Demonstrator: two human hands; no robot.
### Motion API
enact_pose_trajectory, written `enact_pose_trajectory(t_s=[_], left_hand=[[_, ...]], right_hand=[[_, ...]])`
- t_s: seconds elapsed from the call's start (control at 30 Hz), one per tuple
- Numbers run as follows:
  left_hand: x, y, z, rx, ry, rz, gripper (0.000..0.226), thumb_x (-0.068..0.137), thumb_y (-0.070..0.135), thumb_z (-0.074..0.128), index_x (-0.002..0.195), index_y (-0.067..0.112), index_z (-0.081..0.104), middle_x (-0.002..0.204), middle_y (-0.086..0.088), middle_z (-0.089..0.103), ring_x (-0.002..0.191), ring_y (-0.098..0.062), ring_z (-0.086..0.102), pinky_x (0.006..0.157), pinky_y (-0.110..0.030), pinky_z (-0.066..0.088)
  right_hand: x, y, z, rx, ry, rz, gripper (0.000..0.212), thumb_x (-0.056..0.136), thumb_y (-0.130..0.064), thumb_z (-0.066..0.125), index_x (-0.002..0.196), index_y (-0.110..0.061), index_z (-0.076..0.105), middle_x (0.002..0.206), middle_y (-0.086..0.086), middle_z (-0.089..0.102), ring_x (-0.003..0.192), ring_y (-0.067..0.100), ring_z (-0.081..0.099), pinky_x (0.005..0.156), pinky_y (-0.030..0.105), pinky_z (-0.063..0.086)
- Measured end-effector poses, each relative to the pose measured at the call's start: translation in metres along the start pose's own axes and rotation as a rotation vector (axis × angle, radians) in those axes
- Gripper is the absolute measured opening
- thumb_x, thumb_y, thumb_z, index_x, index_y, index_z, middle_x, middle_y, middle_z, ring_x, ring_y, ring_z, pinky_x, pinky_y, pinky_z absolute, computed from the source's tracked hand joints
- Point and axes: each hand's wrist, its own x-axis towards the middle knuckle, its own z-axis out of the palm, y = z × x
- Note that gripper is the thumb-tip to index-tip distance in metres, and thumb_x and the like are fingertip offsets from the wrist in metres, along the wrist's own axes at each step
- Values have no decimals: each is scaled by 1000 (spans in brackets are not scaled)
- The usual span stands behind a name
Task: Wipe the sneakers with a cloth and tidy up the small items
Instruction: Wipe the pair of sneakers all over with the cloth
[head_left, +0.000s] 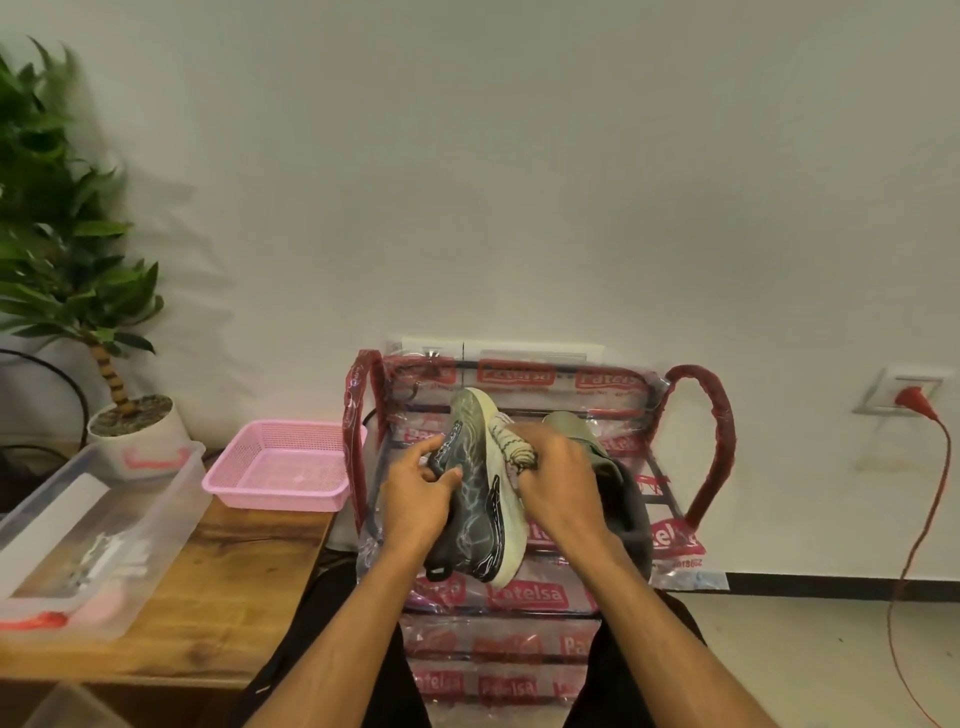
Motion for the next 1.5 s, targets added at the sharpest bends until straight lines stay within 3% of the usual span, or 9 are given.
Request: enact_pose_trajectory(t_s=[0.13, 0.3, 0.67, 0.8, 0.9, 1.03, 1.17, 1.37, 1.5], left_hand=[[-3, -2, -9, 164, 66, 50, 36, 83, 23, 76, 118, 24, 66, 75, 7, 67, 75, -12, 65, 74, -35, 55], [-3, -16, -16, -87, 9, -116, 48, 81, 9, 76, 124, 24, 60, 84, 1, 72, 79, -17, 71, 76, -46, 59], [-18, -26, -12, 6, -6, 45, 50, 77, 9, 80, 124, 18, 64, 82, 12, 72, 76, -4, 70, 76, -34, 60], [-24, -15, -1, -18, 40, 66, 39, 81, 0, 74, 111, 24, 68, 81, 16, 68, 79, -2, 68, 68, -10, 51], [-28, -11, 6, -1, 81, 74, 37, 83, -5, 66, 104, 26, 70, 78, 16, 67, 78, -3, 67, 63, -9, 49], [-30, -7, 15, -22, 65, 77, 47, 79, 3, 77, 122, 19, 66, 91, 14, 68, 83, 4, 64, 73, -10, 51], [-31, -6, 16, -5, 87, 81, 42, 81, 0, 74, 118, 20, 69, 80, 24, 62, 77, 9, 62, 67, -5, 49], [-30, -8, 15, 8, 95, 60, 49, 78, 4, 78, 123, 17, 66, 99, 6, 72, 84, 2, 64, 74, -10, 52], [-28, -8, 9, 43, 101, 69, 46, 80, 2, 75, 123, 17, 66, 100, 5, 72, 79, 6, 60, 66, -1, 47]], right_hand=[[0, -9, 21, -144, -125, -124, 52, 78, 3, 54, 120, -26, 64, 121, -8, 66, 113, 18, 57, 84, 33, 48], [-12, -10, 35, -273, -199, -210, 52, 80, 5, 55, 126, -21, 60, 127, -6, 62, 119, 16, 53, 90, 29, 44], [-26, -12, 25, -345, -111, -164, 48, 77, 2, 59, 119, -22, 64, 118, -5, 66, 111, 21, 58, 82, 33, 47], [-14, -4, 34, -305, -40, -424, 65, 49, 16, 73, 108, -9, 71, 111, 6, 71, 107, 26, 65, 90, 39, 55], [-4, 7, 41, -385, -128, -600, 60, 53, 8, 80, 110, -7, 71, 114, 9, 70, 108, 27, 65, 94, 40, 51], [12, 20, 39, -431, -137, -437, 58, 49, 5, 84, 105, -8, 73, 107, 8, 73, 102, 27, 68, 88, 40, 55], [-3, 24, 39, -379, -140, -474, 73, 38, 12, 77, 108, -9, 73, 110, 5, 72, 105, 25, 67, 91, 39, 52], [7, 20, 38, -463, -175, -386, 46, 63, 1, 76, 107, -11, 73, 111, 5, 71, 107, 27, 64, 92, 39, 53], [0, 8, 41, -444, -175, -391, 37, 77, 0, 64, 112, -10, 70, 115, 5, 69, 113, 26, 59, 99, 38, 46]])
